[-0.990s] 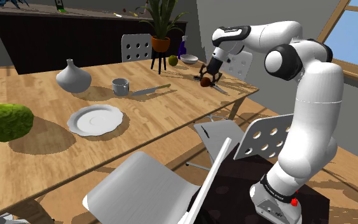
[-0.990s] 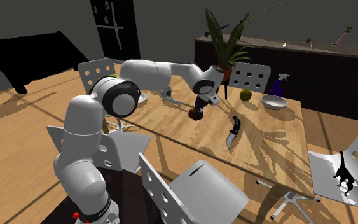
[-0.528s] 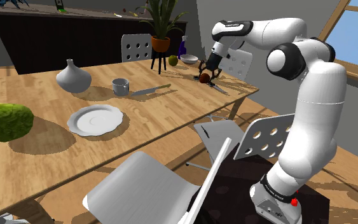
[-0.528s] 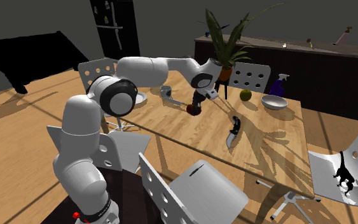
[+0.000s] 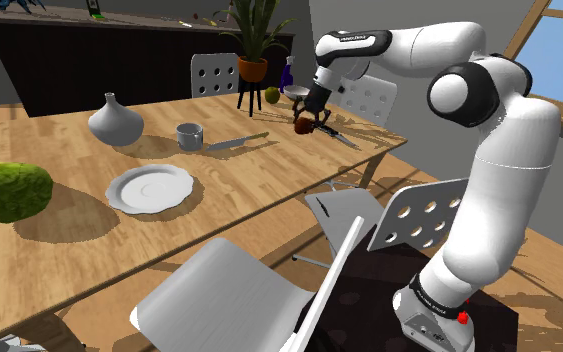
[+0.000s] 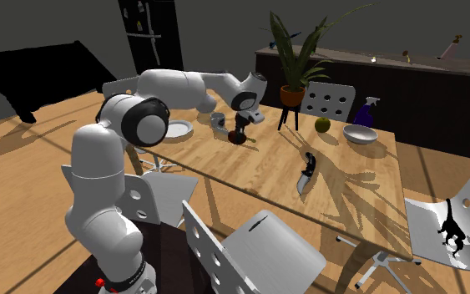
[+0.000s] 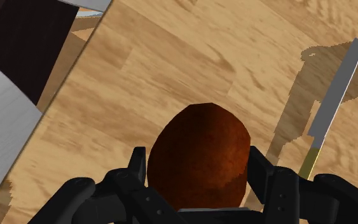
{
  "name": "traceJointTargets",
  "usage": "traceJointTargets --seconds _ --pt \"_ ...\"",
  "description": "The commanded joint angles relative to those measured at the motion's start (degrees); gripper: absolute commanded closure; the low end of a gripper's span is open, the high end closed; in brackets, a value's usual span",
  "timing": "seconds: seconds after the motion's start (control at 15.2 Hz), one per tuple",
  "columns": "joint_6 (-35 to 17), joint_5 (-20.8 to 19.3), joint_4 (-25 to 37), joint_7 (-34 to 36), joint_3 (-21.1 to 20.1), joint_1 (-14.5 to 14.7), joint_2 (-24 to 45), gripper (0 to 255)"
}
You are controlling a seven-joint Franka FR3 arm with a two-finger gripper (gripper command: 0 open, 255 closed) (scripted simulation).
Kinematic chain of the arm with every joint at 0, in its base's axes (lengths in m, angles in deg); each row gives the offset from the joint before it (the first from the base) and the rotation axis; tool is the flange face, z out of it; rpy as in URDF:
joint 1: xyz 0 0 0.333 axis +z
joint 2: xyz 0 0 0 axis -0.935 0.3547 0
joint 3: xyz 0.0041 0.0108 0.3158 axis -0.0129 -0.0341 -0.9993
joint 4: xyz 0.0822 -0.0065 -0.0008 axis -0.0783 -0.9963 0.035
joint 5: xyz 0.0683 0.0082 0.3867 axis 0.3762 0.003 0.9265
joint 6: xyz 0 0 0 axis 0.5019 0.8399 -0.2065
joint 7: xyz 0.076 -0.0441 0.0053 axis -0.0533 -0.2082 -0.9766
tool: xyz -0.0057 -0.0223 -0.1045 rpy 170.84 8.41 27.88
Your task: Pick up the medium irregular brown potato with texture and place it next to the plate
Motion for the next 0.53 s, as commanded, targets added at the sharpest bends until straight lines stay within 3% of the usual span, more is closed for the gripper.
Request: traceJointTargets --seconds 0.0,0.46 --pt "-1.44 -0.11 -0.84 2.32 -0.88 1.77 -0.32 255" --pt "-4.91 -0.69 -1.41 10.44 -3.88 7.55 -0.48 255"
